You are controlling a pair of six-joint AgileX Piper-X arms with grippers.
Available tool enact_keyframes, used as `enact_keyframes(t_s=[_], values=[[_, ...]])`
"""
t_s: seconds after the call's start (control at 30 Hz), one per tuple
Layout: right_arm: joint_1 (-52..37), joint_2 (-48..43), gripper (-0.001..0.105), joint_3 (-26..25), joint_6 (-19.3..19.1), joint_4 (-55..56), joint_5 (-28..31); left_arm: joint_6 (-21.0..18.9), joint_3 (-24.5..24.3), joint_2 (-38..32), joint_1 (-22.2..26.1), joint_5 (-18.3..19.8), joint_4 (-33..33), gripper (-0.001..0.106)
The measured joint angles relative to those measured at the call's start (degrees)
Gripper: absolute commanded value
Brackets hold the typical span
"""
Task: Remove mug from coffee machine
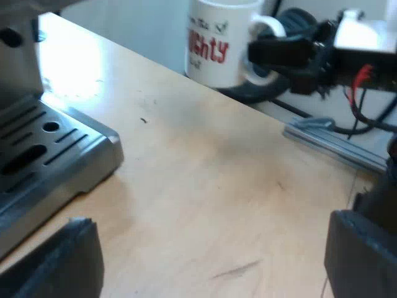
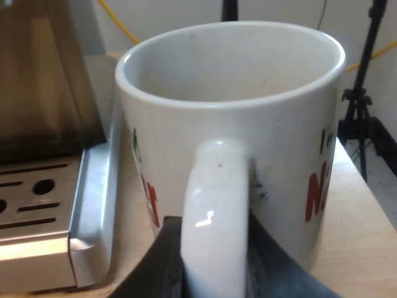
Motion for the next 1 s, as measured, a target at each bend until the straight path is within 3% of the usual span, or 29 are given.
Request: enact_keyframes(t_s=[0.3,0.5,0.83,1.0], values=[[-11.8,0.9,0.000,0.0,0.3,-0.6,-7.8,1.6,0.0,0.7,-0.3,-0.4,-0.8,0.079],[-16.0,7.9,0.000,0.0,-3.7,-7.6,-15.2,1.6,0.0,0.7,-0.3,-1.0,-2.4,0.079],[-17.8,22.6,0.000,0.0,-4.1,-24.2,-15.4,1.6,0.0,0.7,-0.3,-1.2,-2.4,0.079],[-17.8,31.2,0.000,0.0,-8.9,-31.4,-15.5,1.6,0.0,0.7,-0.3,-1.2,-2.4,0.079]])
